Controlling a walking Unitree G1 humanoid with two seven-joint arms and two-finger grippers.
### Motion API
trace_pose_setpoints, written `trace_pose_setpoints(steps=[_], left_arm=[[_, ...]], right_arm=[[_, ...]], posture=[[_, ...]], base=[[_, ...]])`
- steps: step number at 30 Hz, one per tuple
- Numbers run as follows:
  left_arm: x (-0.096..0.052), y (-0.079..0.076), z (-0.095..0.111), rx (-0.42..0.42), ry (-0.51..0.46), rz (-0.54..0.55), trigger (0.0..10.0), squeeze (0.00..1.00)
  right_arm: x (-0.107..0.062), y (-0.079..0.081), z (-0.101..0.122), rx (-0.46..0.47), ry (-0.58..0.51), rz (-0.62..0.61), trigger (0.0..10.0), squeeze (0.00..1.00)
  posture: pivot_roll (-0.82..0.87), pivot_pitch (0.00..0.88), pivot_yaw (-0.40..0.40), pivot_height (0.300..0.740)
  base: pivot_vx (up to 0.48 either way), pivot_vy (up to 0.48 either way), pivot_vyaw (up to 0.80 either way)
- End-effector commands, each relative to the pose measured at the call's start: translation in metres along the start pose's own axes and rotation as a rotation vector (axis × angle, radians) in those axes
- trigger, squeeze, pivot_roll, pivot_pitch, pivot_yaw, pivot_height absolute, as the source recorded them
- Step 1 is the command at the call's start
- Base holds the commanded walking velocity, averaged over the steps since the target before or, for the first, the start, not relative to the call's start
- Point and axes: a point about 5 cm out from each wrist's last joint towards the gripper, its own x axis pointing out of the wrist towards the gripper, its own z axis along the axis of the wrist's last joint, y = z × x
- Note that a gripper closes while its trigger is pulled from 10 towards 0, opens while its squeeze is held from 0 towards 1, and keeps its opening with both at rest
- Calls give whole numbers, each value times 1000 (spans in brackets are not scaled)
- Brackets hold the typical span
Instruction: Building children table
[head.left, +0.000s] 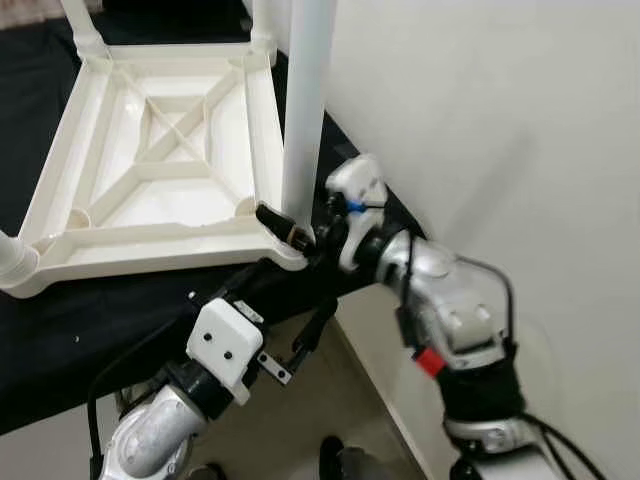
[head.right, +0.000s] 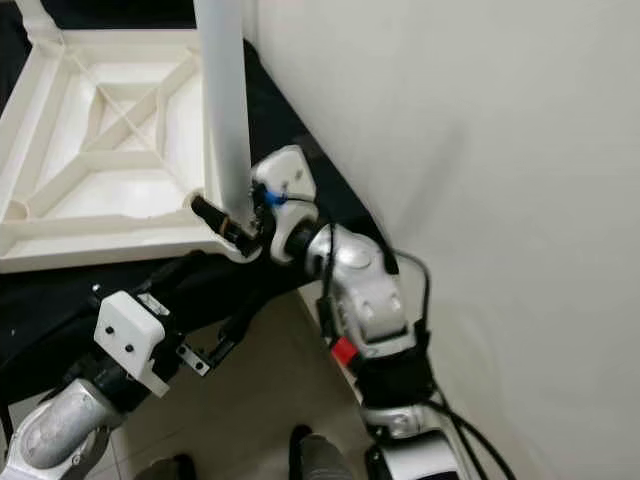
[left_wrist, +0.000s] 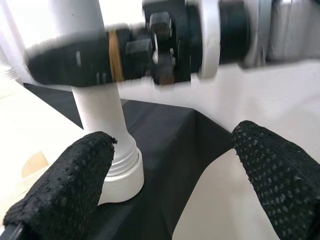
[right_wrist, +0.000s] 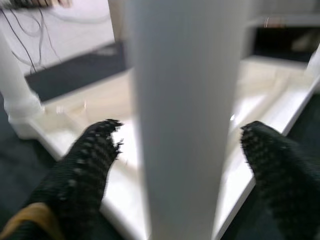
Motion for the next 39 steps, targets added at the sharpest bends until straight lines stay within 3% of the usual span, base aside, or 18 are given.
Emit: trace_pose_setpoints(steps=[1, 4, 5, 7, 8, 10, 14, 15, 21, 22, 23, 24, 35, 39], left_arm=[[-3, -2, -1, -1, 7, -4, 10000, 0], [-4, -2, 0, 0, 8, -4, 10000, 0], [-5, -2, 0, 1, 11, -3, 10000, 0], [-5, -2, 0, 1, 11, -3, 10000, 0], [-5, -2, 0, 1, 13, -2, 10000, 0], [-6, -2, 1, 0, 14, -1, 10000, 0], [-6, -3, 1, 0, 15, -3, 10000, 0], [-7, -3, 1, 1, 16, -3, 10000, 0], [-8, -2, 2, 3, 21, -3, 10000, 0], [-8, -2, 2, 4, 23, -3, 10000, 0], [-8, -2, 2, 4, 23, -3, 10000, 0], [-9, -2, 2, 4, 24, -2, 10000, 0], [-10, -4, 1, 5, 29, -4, 10000, 0], [-10, -4, 2, 7, 27, -3, 10000, 0]], right_arm=[[-2, -2, -4, 23, -3, 62, 10000, 1000], [-6, -5, -2, 29, 2, 145, 10000, 1000], [-11, -11, 0, 25, 17, 238, 10000, 1000], [-11, -11, 0, 25, 17, 238, 10000, 1000], [-15, -16, 2, 9, 22, 297, 10000, 1000], [-14, -32, 11, -15, 8, 307, 10000, 1000], [-10, -43, 19, -7, -23, 298, 10000, 1000], [-9, -45, 20, -12, -25, 325, 10000, 0], [-6, -53, 26, -13, -38, 371, 10000, 0], [-6, -54, 27, -16, -36, 385, 3059, 0], [-6, -54, 27, -16, -36, 385, 3059, 0], [-8, -55, 28, -18, -30, 418, 0, 0], [-11, -59, 27, -39, -8, 505, 0, 0], [-20, -48, 12, -31, 32, 472, 0, 0]], posture=[[42, 273, -95, 740], [48, 281, -93, 740], [50, 288, -96, 740], [50, 288, -96, 740], [49, 288, -96, 740], [51, 294, -96, 740], [57, 296, -96, 740], [57, 296, -96, 740], [68, 307, -95, 740], [68, 307, -95, 740], [68, 307, -95, 740], [69, 308, -96, 740], [70, 294, -101, 740], [70, 296, -106, 740]], base=[[0, 0, 0], [0, 0, 0], [0, 0, 0], [0, 0, 0], [0, 0, 0], [0, 0, 0], [0, 0, 0], [0, 0, 0], [0, 0, 0], [0, 0, 0], [0, 0, 0], [0, 0, 0], [0, 0, 0], [0, 0, 0]])
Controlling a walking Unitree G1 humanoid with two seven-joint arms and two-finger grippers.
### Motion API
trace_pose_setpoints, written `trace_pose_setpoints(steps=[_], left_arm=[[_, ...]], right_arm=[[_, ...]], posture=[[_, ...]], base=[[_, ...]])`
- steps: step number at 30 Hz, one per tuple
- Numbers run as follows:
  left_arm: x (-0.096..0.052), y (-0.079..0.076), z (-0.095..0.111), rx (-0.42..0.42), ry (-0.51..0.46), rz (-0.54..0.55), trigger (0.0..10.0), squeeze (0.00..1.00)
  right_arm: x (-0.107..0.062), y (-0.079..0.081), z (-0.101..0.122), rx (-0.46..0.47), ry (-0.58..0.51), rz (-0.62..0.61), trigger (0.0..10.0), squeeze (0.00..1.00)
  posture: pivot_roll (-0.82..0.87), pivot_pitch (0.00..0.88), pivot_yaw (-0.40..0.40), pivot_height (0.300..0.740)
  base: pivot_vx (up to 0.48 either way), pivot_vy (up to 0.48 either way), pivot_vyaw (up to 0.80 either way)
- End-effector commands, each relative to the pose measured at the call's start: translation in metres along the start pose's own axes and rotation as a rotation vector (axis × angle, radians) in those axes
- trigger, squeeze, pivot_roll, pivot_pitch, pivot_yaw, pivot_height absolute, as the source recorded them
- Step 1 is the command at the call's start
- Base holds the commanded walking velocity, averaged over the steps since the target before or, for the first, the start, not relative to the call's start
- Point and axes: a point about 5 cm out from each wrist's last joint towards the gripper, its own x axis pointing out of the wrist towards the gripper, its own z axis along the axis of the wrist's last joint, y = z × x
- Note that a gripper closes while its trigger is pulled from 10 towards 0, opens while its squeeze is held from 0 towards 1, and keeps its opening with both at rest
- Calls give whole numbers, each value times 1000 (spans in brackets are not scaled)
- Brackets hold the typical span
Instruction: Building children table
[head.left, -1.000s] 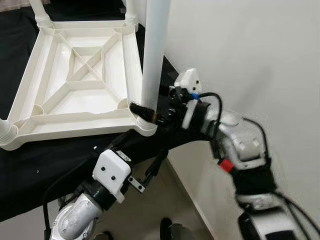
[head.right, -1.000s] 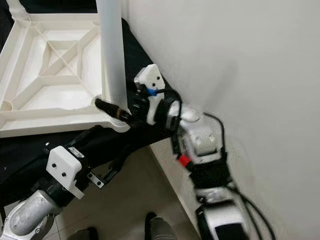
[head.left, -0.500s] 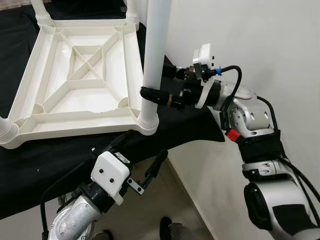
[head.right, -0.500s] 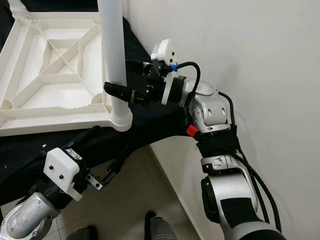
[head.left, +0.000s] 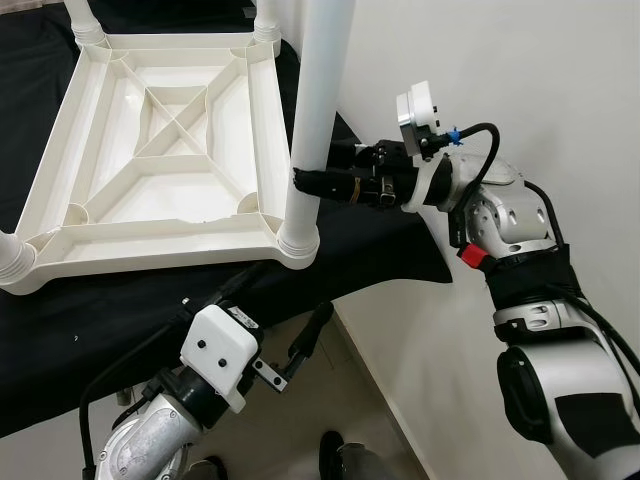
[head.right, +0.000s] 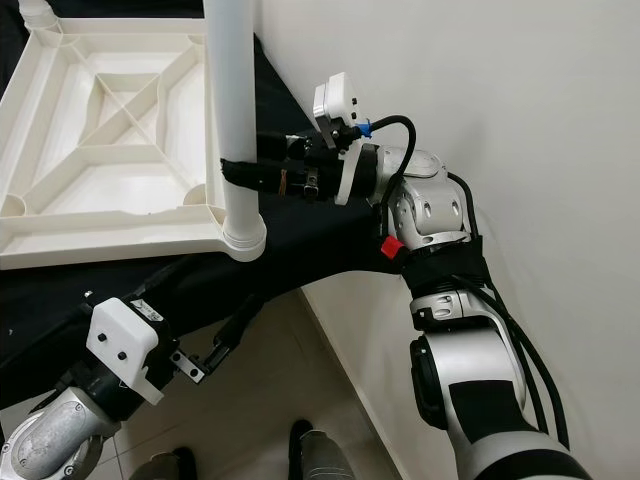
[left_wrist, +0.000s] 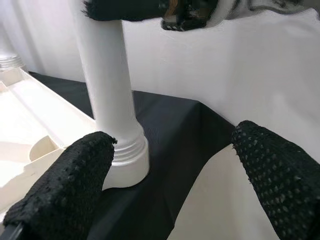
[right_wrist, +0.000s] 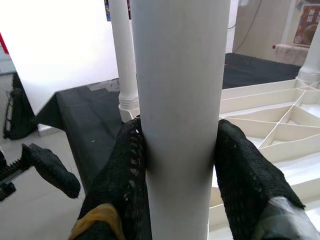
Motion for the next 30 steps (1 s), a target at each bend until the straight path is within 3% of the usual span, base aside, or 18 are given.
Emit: trace_pose_setpoints(steps=[1, 5, 6, 7, 8, 9, 10, 15, 19, 20, 22, 23, 24, 25, 27, 28, 30], left_arm=[[-3, -2, 0, 8, 17, -6, 10000, 0], [-4, -2, 0, 6, 20, -4, 10000, 0], [-5, -3, 0, 6, 23, -6, 10000, 0], [-5, -3, 0, 6, 23, -6, 10000, 0], [-5, -3, 0, 6, 24, -10, 10000, 0], [-5, -3, 0, 6, 24, -10, 10000, 0], [-4, -2, 0, 18, 23, -22, 10000, 0], [-4, 2, 0, 27, 23, -15, 10000, 0], [-1, 5, 0, 41, 16, -23, 10000, 0], [0, 6, 0, 43, 14, -19, 10000, 0], [0, 6, 0, 43, 14, -18, 10000, 0], [1, 6, 0, 42, 13, -17, 10000, 0], [1, 5, -1, 41, 13, -17, 10000, 0], [1, 4, -1, 38, 13, -18, 10000, 0], [1, 4, -1, 36, 13, -20, 10000, 0], [1, 3, -1, 35, 13, -20, 10000, 0], [1, 3, -1, 35, 13, -21, 10000, 0]], right_arm=[[0, 13, -18, 40, 44, -6, 0, 0], [2, 28, -33, 106, 66, -113, 0, 0], [8, 34, -45, 76, 151, -312, 0, 0], [8, 34, -45, 76, 151, -312, 0, 0], [1, 37, -60, 74, 234, -694, 0, 0], [1, 37, -60, 74, 234, -694, 0, 0], [-10, 61, -84, 103, 331, -1031, 0, 0], [0, 66, -91, 169, 316, -1004, 0, 0], [16, 49, -80, 148, 261, -955, 0, 0], [21, 45, -76, 132, 256, -895, 1529, 0], [21, 45, -75, 127, 255, -882, 1529, 0], [22, 42, -70, 102, 231, -872, 10000, 0], [24, 41, -65, 93, 200, -846, 10000, 0], [26, 40, -57, 47, 160, -796, 10000, 169], [28, 39, -52, 14, 135, -761, 10000, 169], [30, 41, -43, 1, 88, -699, 10000, 1000], [32, 42, -38, -6, 59, -662, 10000, 1000]], posture=[[70, 296, -106, 740], [72, 300, -107, 740], [93, 294, -107, 740], [93, 294, -107, 740], [82, 296, -115, 740], [82, 296, -115, 740], [107, 290, -115, 740], [103, 273, -95, 740], [100, 260, -93, 740], [99, 259, -90, 740], [99, 259, -90, 740], [98, 257, -88, 740], [97, 257, -85, 740], [96, 260, -84, 740], [96, 261, -83, 740], [98, 262, -81, 740], [98, 262, -81, 740]], base=[[0, 0, 0], [0, 0, 0], [0, 0, 0], [0, 0, 0], [0, 0, 0], [0, 0, 0], [0, 0, 0], [0, 0, 0], [0, 0, 0], [0, 0, 0], [0, 0, 0], [0, 0, 0], [0, 0, 0], [0, 0, 0], [0, 0, 0], [0, 0, 0], [0, 0, 0]])
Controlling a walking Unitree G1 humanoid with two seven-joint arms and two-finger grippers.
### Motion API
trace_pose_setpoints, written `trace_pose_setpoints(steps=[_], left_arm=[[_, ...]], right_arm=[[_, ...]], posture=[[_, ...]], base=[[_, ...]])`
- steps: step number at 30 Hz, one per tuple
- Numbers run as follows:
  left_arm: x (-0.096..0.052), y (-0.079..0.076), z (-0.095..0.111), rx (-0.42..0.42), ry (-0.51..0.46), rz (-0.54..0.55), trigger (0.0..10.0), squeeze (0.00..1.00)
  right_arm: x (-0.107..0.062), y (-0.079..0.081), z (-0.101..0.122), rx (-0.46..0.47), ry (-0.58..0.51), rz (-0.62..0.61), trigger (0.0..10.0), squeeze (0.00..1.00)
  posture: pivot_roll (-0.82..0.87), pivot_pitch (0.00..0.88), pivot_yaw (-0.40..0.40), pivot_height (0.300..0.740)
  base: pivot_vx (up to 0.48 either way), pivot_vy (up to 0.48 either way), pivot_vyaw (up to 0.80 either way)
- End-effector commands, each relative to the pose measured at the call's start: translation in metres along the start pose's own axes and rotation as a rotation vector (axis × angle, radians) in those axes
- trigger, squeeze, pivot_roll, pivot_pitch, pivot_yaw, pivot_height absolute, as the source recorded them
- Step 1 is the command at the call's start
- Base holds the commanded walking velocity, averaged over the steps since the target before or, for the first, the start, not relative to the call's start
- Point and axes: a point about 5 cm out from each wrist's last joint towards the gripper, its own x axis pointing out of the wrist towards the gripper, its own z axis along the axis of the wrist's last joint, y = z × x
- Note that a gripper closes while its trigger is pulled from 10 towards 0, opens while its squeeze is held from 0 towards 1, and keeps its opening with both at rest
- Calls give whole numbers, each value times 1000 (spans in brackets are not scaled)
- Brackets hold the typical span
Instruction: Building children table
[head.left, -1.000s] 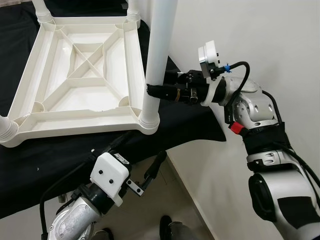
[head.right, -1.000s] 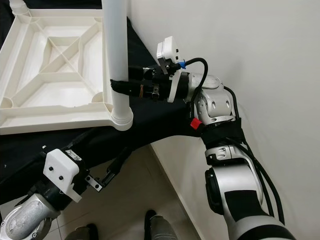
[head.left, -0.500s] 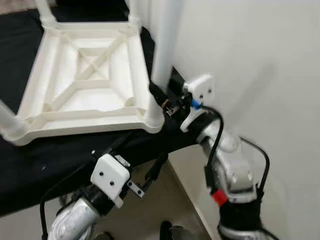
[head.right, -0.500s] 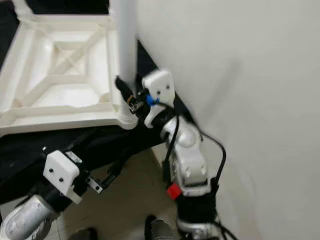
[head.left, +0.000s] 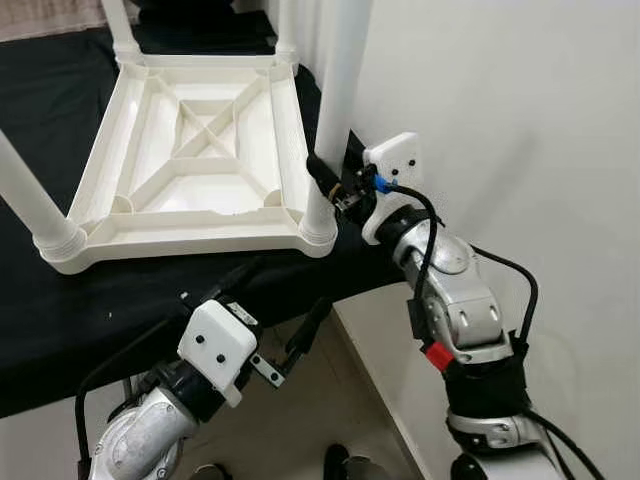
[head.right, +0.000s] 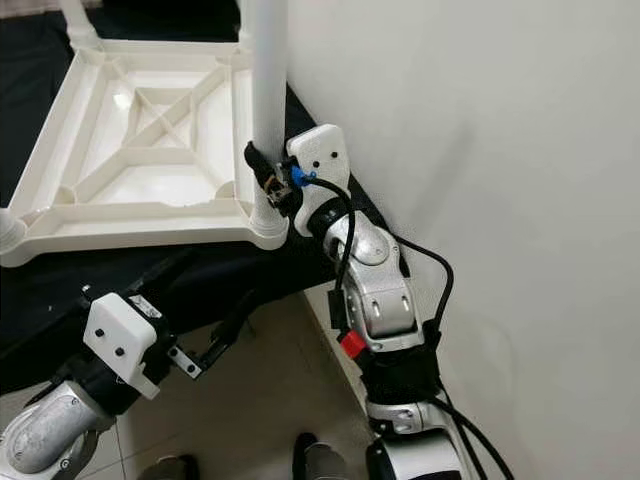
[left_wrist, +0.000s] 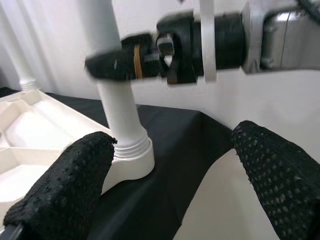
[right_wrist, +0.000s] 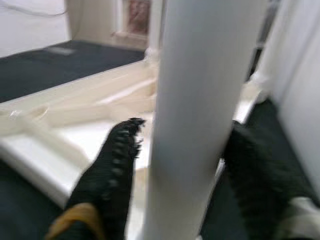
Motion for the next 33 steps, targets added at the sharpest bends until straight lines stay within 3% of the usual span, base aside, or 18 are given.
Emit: trace_pose_setpoints(steps=[1, 2, 4, 8, 12, 13, 14, 19, 20, 33], left_arm=[[-1, -1, -3, -1, 21, -5, 10000, 0], [-1, -1, -3, -1, 21, -5, 10000, 0], [-2, -1, -3, -1, 24, -2, 10000, 0], [-3, -2, -2, -1, 27, 3, 10000, 0], [-4, -1, -1, -1, 29, 9, 10000, 0], [-5, -1, -1, -1, 31, 10, 10000, 0], [-6, -1, -1, -1, 34, 11, 10000, 0], [-7, -2, 0, -1, 35, 9, 10000, 0], [-7, -1, 0, -1, 36, 10, 10000, 0], [-7, 0, 1, 1, 42, 10, 10000, 0]], right_arm=[[-1, 8, 5, 22, -39, 131, 10000, 1000], [-1, 8, 5, 22, -39, 131, 10000, 1000], [-2, 5, 14, 5, -64, 281, 10000, 1000], [2, -7, 23, -43, -90, 428, 10000, 1000], [6, -14, 27, -44, -94, 504, 10000, 1000], [6, -11, 28, -53, -84, 576, 10000, 345], [10, -12, 34, -56, -98, 647, 10000, 0], [19, -18, 45, -38, -143, 666, 10000, 0], [20, -21, 46, -39, -147, 692, 0, 0], [25, -34, 50, -60, -154, 762, 0, 0]], posture=[[98, 266, -82, 740], [98, 266, -82, 740], [102, 270, -85, 740], [111, 279, -91, 740], [111, 281, -91, 740], [111, 284, -88, 740], [112, 289, -88, 740], [117, 293, -87, 740], [118, 294, -86, 740], [121, 305, -83, 740]], base=[[0, 0, 0], [0, 0, 0], [0, 0, 0], [0, 0, 0], [0, 0, 0], [0, 0, 0], [0, 0, 0], [0, 0, 0], [0, 0, 0], [0, 0, 0]])
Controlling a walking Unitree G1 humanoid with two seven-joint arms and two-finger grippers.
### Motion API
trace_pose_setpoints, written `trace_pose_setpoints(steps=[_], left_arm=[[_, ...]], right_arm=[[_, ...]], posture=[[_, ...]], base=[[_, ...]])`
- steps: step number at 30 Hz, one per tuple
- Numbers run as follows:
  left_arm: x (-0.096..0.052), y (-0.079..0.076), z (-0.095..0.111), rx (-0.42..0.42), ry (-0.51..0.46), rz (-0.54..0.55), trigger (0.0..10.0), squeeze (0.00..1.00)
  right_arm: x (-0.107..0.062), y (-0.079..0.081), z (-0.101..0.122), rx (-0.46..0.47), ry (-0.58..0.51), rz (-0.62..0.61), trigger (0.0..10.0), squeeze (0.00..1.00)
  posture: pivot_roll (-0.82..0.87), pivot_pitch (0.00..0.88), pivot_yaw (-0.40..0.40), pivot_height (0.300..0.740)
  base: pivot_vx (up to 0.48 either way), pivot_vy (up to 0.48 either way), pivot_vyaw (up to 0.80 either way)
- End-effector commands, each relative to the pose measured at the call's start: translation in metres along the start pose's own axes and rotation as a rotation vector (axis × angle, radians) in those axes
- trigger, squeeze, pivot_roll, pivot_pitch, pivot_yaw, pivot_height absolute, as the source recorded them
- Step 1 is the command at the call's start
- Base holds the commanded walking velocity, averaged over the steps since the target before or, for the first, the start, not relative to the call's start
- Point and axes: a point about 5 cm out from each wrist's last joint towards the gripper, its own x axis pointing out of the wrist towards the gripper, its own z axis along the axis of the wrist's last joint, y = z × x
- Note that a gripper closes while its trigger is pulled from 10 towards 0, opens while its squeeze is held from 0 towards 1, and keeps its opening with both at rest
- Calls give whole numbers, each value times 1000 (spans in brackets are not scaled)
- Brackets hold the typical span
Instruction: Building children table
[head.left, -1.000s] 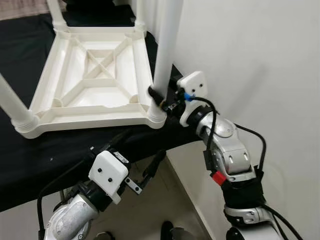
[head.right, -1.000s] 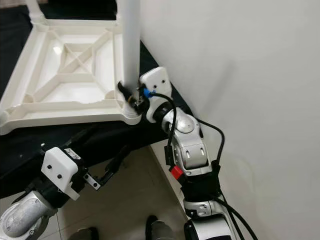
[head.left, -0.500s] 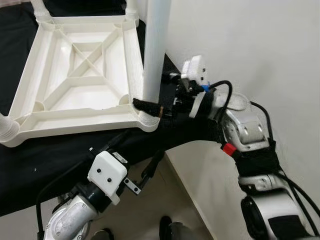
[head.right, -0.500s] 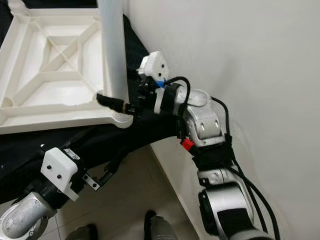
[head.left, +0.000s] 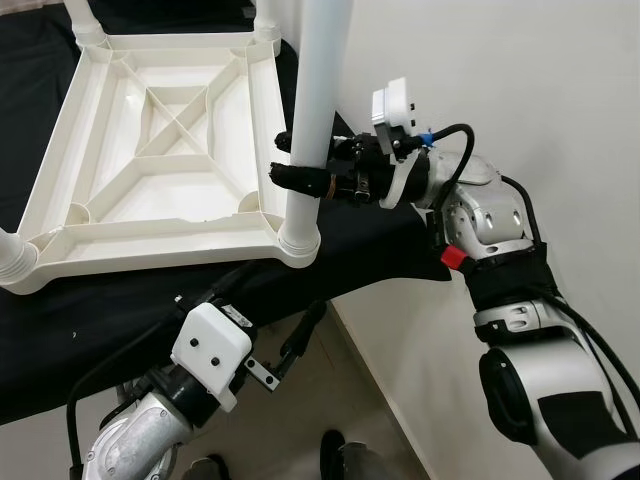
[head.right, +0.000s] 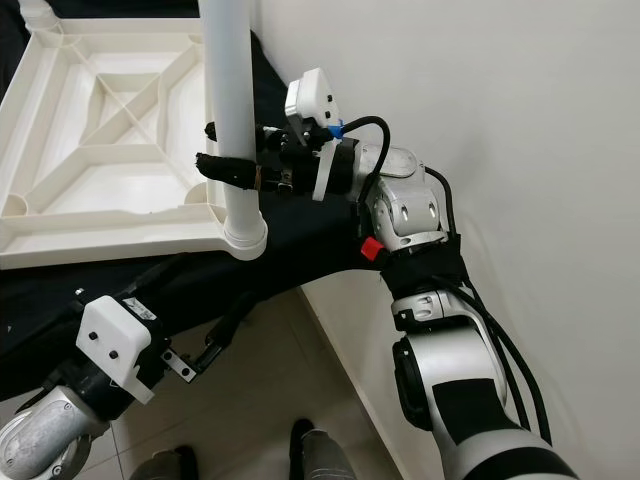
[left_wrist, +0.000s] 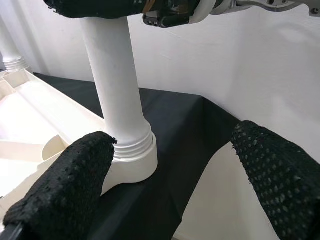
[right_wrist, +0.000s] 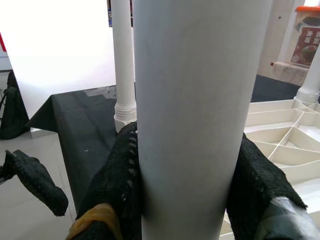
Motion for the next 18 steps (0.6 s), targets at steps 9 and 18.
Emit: trace_pose_setpoints(steps=[9, 18], left_arm=[[-2, -2, -1, 2, 17, -8, 10000, 0], [3, 1, -1, 15, 5, -7, 10000, 0]], right_arm=[[1, -2, -22, -41, 138, -190, 0, 0], [30, 64, -96, 282, 310, -888, 0, 0]], posture=[[114, 305, -98, 740], [103, 270, -103, 740]], base=[[0, 0, 0], [0, 0, 0]])
